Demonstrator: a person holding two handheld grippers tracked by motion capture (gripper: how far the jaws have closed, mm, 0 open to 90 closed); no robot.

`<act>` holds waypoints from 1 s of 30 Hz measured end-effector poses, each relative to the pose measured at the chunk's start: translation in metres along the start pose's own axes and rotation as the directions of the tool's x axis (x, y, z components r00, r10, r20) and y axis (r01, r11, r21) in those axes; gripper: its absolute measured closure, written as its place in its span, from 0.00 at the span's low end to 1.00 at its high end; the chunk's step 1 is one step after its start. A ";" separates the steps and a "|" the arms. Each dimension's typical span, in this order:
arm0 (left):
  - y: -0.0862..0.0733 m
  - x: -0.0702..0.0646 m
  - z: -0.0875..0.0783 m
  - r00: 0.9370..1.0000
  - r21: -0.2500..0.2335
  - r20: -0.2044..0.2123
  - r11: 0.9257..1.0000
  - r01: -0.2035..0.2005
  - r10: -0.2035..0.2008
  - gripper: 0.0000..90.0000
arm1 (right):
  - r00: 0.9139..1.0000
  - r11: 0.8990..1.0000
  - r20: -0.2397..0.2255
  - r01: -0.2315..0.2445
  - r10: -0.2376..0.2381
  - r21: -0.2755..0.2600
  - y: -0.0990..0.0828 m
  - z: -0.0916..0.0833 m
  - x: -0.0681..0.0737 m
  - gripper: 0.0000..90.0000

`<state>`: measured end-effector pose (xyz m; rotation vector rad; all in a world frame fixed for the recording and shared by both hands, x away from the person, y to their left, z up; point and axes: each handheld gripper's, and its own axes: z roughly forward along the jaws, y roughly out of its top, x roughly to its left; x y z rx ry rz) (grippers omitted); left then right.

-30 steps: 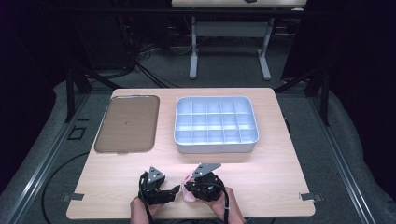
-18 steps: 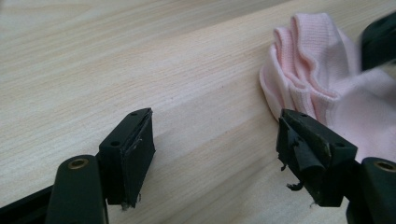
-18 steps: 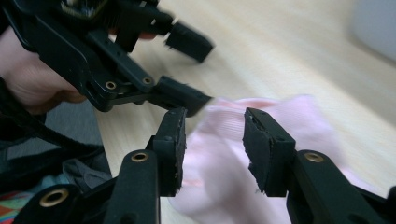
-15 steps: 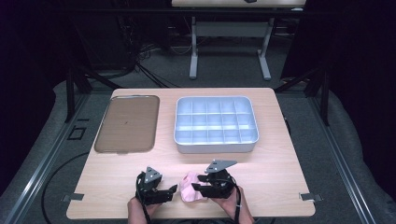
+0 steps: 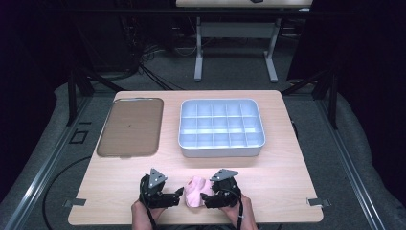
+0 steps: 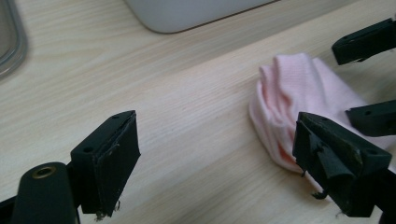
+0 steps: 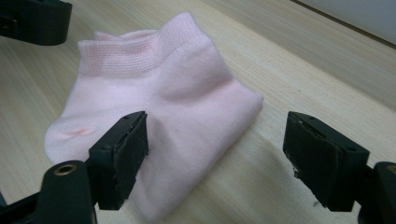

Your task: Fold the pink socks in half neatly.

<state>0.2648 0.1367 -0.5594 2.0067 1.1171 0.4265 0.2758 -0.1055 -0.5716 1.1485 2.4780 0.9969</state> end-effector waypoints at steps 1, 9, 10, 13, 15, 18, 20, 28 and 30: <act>0.001 -0.002 0.000 1.000 -0.002 0.005 1.000 -0.008 0.008 0.16 | 1.000 1.000 0.000 0.001 -0.001 0.007 0.000 -0.001 -0.001 0.23; 0.012 -0.017 0.026 0.997 0.067 0.000 0.995 -0.075 0.075 0.12 | 1.000 1.000 0.025 0.004 -0.003 -0.003 -0.001 0.000 -0.002 0.19; 0.012 -0.016 0.029 0.997 0.083 -0.007 0.994 -0.077 0.078 0.11 | 1.000 1.000 0.028 0.014 -0.015 0.008 -0.001 0.000 -0.002 0.18; 0.010 -0.014 0.036 0.996 0.113 -0.029 0.991 -0.078 0.081 0.11 | 0.999 0.999 0.035 0.030 -0.032 0.032 -0.002 0.003 -0.001 0.18; 0.008 -0.013 0.037 0.997 0.118 -0.027 0.991 -0.071 0.075 0.11 | 0.999 0.999 0.029 0.027 -0.028 0.034 -0.003 0.003 -0.002 0.18; 0.006 -0.011 0.039 0.998 0.127 -0.017 0.990 -0.054 0.057 0.11 | 0.999 0.999 0.020 0.037 -0.038 0.023 -0.005 0.004 -0.004 0.18; 0.005 -0.009 0.040 0.999 0.132 -0.006 0.990 -0.044 0.045 0.10 | 0.999 0.999 0.018 0.043 -0.044 0.026 -0.005 0.003 -0.004 0.18; 0.003 -0.011 0.041 0.999 0.116 0.001 0.992 -0.041 0.041 0.10 | 0.999 0.999 0.017 0.039 -0.039 0.012 -0.012 -0.001 -0.009 0.18; 0.003 -0.011 0.041 0.999 0.115 0.004 0.992 -0.048 0.048 0.10 | 0.999 0.999 0.023 0.039 -0.039 0.008 -0.014 -0.002 -0.011 0.18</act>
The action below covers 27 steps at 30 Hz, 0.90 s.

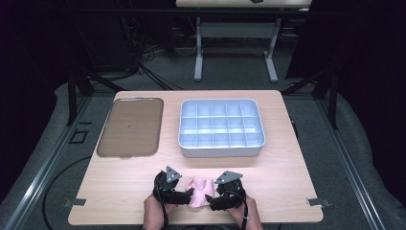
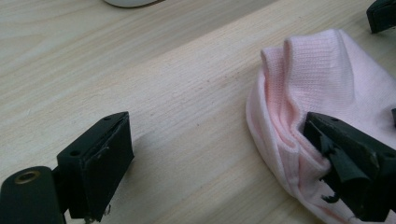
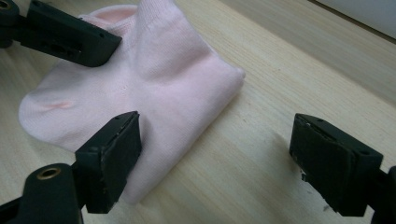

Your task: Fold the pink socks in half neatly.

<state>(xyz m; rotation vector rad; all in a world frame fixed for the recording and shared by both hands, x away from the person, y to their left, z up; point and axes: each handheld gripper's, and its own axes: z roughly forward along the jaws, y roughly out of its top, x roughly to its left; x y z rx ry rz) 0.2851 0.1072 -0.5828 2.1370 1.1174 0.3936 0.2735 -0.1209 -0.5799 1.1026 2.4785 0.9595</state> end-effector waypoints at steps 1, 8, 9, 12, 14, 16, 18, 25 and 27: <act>0.000 -0.001 0.000 1.000 -0.005 0.003 1.000 0.006 -0.006 0.10 | 1.000 1.000 0.002 -0.001 0.001 -0.001 -0.001 0.000 0.000 0.18; 0.000 -0.011 0.004 1.000 -0.031 0.009 0.999 -0.010 0.010 0.10 | 1.000 1.000 0.011 0.020 -0.021 0.012 -0.005 -0.007 -0.006 0.18; 0.000 -0.012 0.005 1.000 -0.035 0.012 0.999 -0.009 0.010 0.10 | 1.000 1.000 0.011 0.021 -0.021 0.019 -0.005 -0.008 -0.007 0.18; 0.001 -0.011 0.001 0.999 -0.053 0.026 0.998 -0.025 0.026 0.12 | 1.000 1.000 0.009 0.015 -0.015 0.019 -0.005 -0.007 -0.008 0.17; 0.001 -0.011 -0.007 0.999 -0.093 0.032 0.995 -0.032 0.035 0.16 | 1.000 1.000 0.008 -0.001 0.001 0.009 -0.006 -0.007 -0.009 0.17; 0.000 -0.009 -0.018 0.998 -0.140 0.041 0.989 -0.035 0.041 0.18 | 1.000 1.000 0.006 -0.008 0.008 0.005 -0.007 -0.007 -0.009 0.17; -0.001 -0.008 -0.028 0.997 -0.182 0.061 0.983 -0.031 0.042 0.22 | 1.000 1.000 0.002 -0.016 0.016 0.001 -0.008 -0.006 -0.009 0.17; -0.003 -0.017 -0.042 0.985 -0.228 0.134 0.971 -0.077 0.110 0.76 | 1.000 1.000 0.012 -0.008 0.008 0.010 -0.007 -0.007 -0.009 0.17; -0.003 -0.017 -0.040 0.977 -0.224 0.184 0.973 -0.062 0.105 0.84 | 1.000 1.000 0.014 -0.009 0.008 0.011 -0.006 -0.007 -0.009 0.17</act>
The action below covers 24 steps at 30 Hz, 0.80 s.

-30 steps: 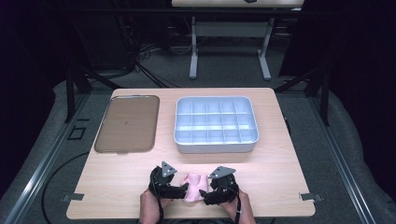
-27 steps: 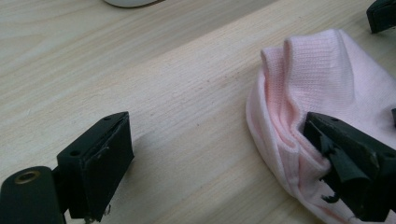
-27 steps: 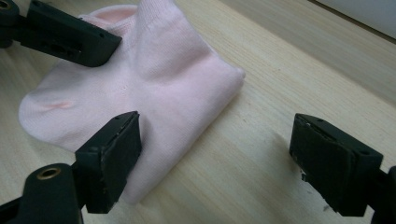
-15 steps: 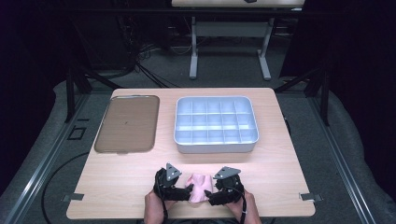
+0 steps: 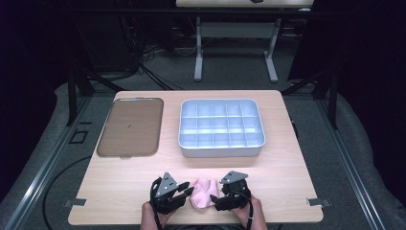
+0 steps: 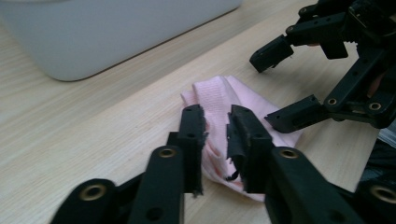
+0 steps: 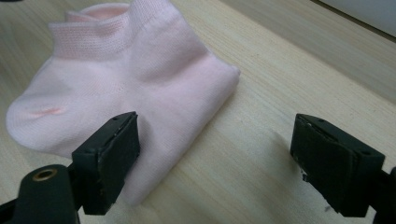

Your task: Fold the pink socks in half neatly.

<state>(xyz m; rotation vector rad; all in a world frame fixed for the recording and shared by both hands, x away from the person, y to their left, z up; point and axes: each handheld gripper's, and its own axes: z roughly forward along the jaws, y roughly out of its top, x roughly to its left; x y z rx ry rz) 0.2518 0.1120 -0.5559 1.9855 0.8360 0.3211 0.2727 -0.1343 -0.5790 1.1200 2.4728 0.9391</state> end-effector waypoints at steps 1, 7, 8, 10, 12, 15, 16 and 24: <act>0.000 0.000 0.002 1.000 0.002 0.009 1.000 -0.003 0.003 0.84 | 1.000 1.000 0.000 0.000 0.000 0.000 0.000 0.000 0.000 0.17; -0.001 -0.002 0.013 0.999 0.051 -0.001 0.998 -0.047 0.047 0.97 | 1.000 1.000 0.005 0.008 -0.009 0.014 0.002 0.000 0.001 0.17; -0.003 -0.002 0.016 0.999 0.059 0.003 0.997 -0.052 0.052 0.98 | 1.000 1.000 0.003 0.009 -0.009 0.016 0.002 0.000 0.000 0.17; -0.006 -0.001 0.020 0.999 0.072 0.000 0.996 -0.048 0.049 0.99 | 1.000 1.000 0.003 0.010 -0.010 0.019 0.003 0.000 0.001 0.17; -0.008 0.000 0.022 0.999 0.084 -0.005 0.995 -0.052 0.053 0.99 | 1.000 1.000 0.002 0.007 -0.007 0.024 0.003 0.000 0.000 0.17; -0.009 0.000 0.025 0.998 0.103 -0.023 0.993 -0.064 0.067 0.99 | 1.000 0.999 0.006 0.002 -0.002 0.033 0.005 0.000 0.001 0.17; -0.009 -0.001 0.025 0.997 0.111 -0.029 0.991 -0.071 0.075 0.99 | 1.000 0.999 0.004 0.009 -0.009 0.035 0.005 0.000 0.000 0.17; -0.011 -0.004 0.028 0.994 0.113 -0.058 0.990 -0.084 0.091 1.00 | 0.998 0.997 -0.041 -0.055 0.057 0.058 0.008 -0.002 -0.005 0.22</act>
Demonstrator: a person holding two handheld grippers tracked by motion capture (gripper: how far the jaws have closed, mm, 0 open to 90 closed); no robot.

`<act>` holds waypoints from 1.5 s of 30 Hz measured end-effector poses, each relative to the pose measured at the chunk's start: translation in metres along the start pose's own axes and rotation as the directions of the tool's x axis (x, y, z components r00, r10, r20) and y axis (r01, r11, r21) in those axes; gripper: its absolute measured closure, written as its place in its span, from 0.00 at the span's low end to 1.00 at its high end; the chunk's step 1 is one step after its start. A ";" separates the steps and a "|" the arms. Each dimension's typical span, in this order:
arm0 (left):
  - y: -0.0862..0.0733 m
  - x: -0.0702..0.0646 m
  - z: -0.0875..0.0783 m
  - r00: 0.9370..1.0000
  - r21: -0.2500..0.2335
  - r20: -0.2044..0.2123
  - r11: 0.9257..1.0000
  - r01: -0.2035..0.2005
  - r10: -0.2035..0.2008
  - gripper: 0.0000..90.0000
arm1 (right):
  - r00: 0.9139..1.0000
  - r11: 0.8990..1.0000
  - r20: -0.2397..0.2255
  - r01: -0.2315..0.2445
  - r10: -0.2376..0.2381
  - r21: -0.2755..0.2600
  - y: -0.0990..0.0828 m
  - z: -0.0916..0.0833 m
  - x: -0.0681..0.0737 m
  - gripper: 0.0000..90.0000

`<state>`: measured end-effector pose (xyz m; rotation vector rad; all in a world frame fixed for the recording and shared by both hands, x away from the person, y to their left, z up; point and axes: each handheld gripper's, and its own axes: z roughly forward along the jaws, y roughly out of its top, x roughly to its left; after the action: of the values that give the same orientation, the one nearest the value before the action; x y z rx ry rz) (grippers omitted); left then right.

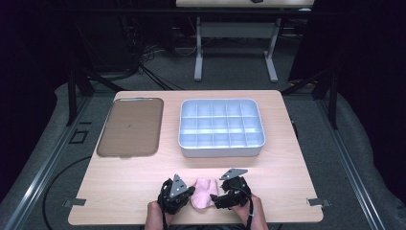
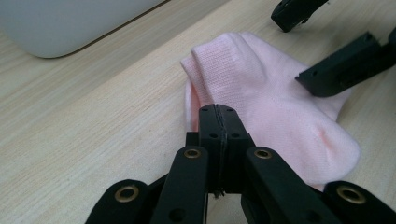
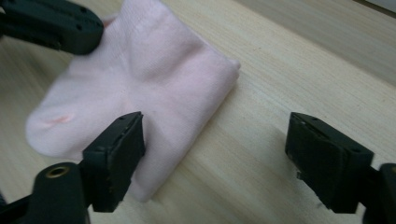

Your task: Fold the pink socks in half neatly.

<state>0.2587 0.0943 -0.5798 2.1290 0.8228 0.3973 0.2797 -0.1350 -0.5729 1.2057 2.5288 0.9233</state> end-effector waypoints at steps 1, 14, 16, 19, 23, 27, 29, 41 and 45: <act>0.000 0.000 0.000 1.000 0.002 -0.002 1.000 0.001 -0.001 1.00 | 1.000 1.000 -0.015 -0.023 0.023 -0.010 0.000 -0.002 -0.002 0.24; -0.002 -0.002 0.000 1.000 -0.005 -0.019 1.000 0.000 0.000 1.00 | 0.980 0.986 -0.114 -0.165 0.163 -0.006 0.002 -0.002 -0.003 0.60; -0.002 -0.003 0.000 1.000 -0.003 -0.026 1.000 -0.007 0.007 1.00 | 0.983 0.988 -0.104 -0.152 0.150 -0.004 0.002 -0.002 0.000 0.67; -0.002 -0.003 0.000 1.000 -0.006 -0.028 1.000 -0.007 0.007 1.00 | 0.983 0.988 -0.106 -0.153 0.152 -0.008 0.001 -0.001 0.003 0.79; -0.002 -0.004 0.000 0.999 -0.005 -0.032 1.000 -0.010 0.010 1.00 | 0.973 0.981 -0.137 -0.190 0.184 -0.028 -0.002 0.001 0.001 0.90; -0.001 -0.004 0.000 0.999 0.001 -0.037 1.000 -0.015 0.015 1.00 | 0.970 0.978 -0.145 -0.204 0.195 -0.048 -0.004 -0.002 -0.001 0.94; -0.001 -0.005 0.000 0.999 0.004 -0.040 1.000 -0.006 0.007 1.00 | 0.973 0.978 -0.138 -0.198 0.188 -0.063 -0.004 -0.005 0.001 0.94; 0.001 -0.004 0.000 0.999 0.006 -0.038 1.000 0.007 -0.007 1.00 | 0.978 0.980 -0.111 -0.183 0.174 -0.073 0.001 -0.012 0.004 0.92; 0.002 -0.004 0.000 0.999 0.001 -0.039 1.000 0.011 -0.011 0.99 | 0.978 0.981 -0.105 -0.185 0.179 -0.057 -0.002 -0.007 0.001 0.92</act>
<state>0.2567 0.0913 -0.5781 2.1227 0.8569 0.4344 0.2750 -0.1382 -0.5689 1.4232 2.4718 1.1262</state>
